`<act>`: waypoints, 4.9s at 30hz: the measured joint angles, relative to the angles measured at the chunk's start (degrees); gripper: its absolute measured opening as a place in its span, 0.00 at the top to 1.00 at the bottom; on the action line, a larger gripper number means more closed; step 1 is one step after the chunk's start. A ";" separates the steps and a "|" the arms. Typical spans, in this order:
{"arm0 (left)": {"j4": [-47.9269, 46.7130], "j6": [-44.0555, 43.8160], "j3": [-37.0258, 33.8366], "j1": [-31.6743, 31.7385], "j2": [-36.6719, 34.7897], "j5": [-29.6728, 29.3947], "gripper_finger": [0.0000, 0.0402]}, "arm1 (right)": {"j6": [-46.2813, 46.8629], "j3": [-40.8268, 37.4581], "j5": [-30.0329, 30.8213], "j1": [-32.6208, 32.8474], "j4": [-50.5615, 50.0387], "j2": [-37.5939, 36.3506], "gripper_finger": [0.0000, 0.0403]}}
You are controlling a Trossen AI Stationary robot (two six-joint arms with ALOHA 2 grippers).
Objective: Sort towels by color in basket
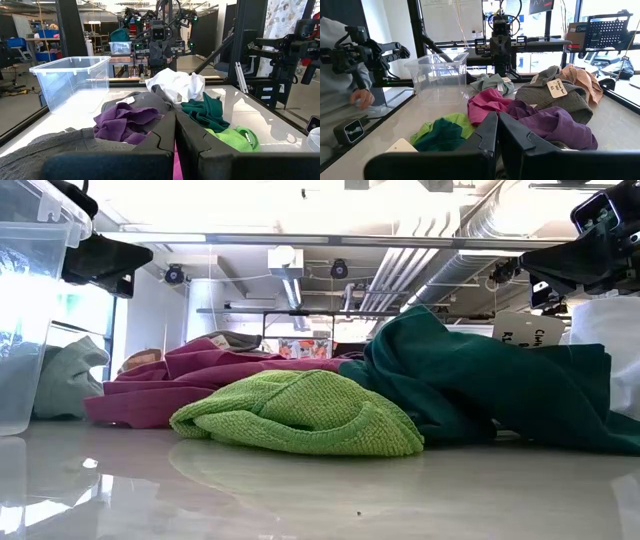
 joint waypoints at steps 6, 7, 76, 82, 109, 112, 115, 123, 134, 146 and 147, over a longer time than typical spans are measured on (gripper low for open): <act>-0.02 0.00 -0.01 0.00 0.00 0.00 1.00 | 0.00 0.02 0.00 0.00 -0.01 0.00 0.98; -0.01 0.00 -0.01 -0.01 0.00 0.00 1.00 | -0.02 0.00 0.00 -0.01 0.01 0.00 0.98; -0.02 -26.06 0.00 -0.01 0.11 -1.60 1.00 | 45.09 47.25 2.89 22.50 -58.71 74.35 0.49; 0.08 -25.45 -0.01 -0.01 0.11 -1.58 1.00 | 43.89 47.21 2.18 24.08 -56.82 86.69 0.50; 3.21 -23.60 -0.03 -0.02 0.37 -1.54 1.00 | 52.74 64.15 12.99 26.50 -68.71 72.66 0.96; 3.54 -23.57 -0.03 0.00 0.35 -1.55 1.00 | 49.34 72.20 25.00 26.54 -72.52 72.39 0.98; 3.57 -23.55 -0.03 -0.02 0.37 -1.55 1.00 | 44.08 78.58 39.62 25.59 -76.45 72.23 0.98; 3.58 -23.30 -0.03 -0.02 0.37 -1.55 1.00 | 29.38 85.88 61.02 9.82 -82.88 70.31 0.98; 6.09 -20.97 -0.01 -0.02 0.37 -1.53 1.00 | -0.51 84.75 46.03 -25.89 -66.82 68.22 0.98; 6.44 -20.93 -0.01 -0.02 0.37 -1.22 1.00 | -8.30 63.68 24.59 -44.56 -47.49 70.65 0.96; 6.45 -20.93 -0.01 -0.02 0.37 -1.23 1.00 | -8.08 62.27 24.55 -45.27 -45.96 71.03 0.95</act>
